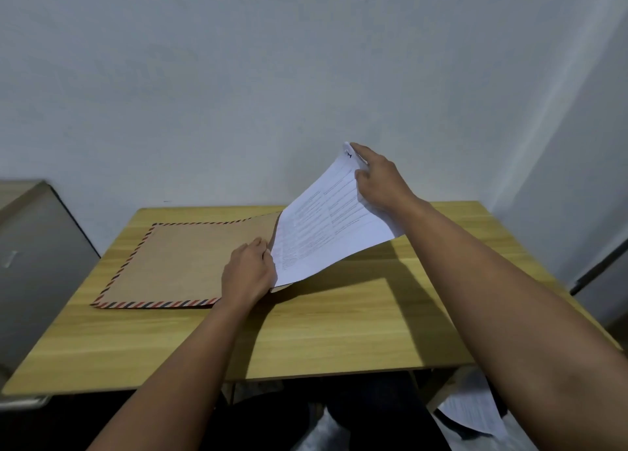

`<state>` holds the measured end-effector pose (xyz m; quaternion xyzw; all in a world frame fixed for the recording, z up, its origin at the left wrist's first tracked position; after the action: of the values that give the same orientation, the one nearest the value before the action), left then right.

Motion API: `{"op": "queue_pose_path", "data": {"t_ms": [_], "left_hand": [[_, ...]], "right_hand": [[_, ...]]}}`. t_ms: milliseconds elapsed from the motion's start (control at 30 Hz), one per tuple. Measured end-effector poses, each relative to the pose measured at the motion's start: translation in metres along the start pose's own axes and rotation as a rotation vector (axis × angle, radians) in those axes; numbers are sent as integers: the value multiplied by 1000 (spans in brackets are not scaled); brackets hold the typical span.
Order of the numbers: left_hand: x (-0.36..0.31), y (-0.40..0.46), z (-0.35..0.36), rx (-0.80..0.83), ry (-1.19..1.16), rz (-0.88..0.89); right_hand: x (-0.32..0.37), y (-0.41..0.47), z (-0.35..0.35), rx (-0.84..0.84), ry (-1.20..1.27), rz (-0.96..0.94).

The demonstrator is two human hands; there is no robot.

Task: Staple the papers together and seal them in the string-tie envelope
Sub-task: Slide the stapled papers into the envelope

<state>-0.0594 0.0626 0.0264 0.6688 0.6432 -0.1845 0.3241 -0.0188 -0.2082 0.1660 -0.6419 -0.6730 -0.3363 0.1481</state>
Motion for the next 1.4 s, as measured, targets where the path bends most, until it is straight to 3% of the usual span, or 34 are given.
{"op": "queue_pose_path", "data": {"t_ms": [267, 467, 667, 867, 1033, 1233, 1400], "left_hand": [[-33, -5, 2, -36, -78, -29], [-55, -10, 12, -65, -115, 74], [-57, -10, 23, -30, -99, 41], [-45, -10, 23, -74, -112, -17], [-45, -15, 31, -54, -126, 9], [-45, -25, 31, -34, -134, 19], [-33, -23, 31, -57, -137, -18]], "right_hand": [[8, -21, 46, -23, 71, 103], [3, -41, 89, -58, 119, 170], [9, -53, 116, 91, 125, 183], [-5, -60, 107, -18, 108, 254], [-16, -59, 126, -7, 135, 348], [-20, -49, 143, 81, 264, 468], [-25, -56, 162, 302, 550, 628]]}}
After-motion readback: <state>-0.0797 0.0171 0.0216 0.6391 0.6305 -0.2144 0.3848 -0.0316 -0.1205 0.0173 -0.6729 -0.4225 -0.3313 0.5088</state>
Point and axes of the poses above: each hand's wrist, its own y-axis towards the middle knuckle, its own z-axis out of the palm, x = y × z, the point moved 6 cm from there along y, towards the middle knuckle, and after that the axes turned 9 degrees about -y, right-handed, at the moved point
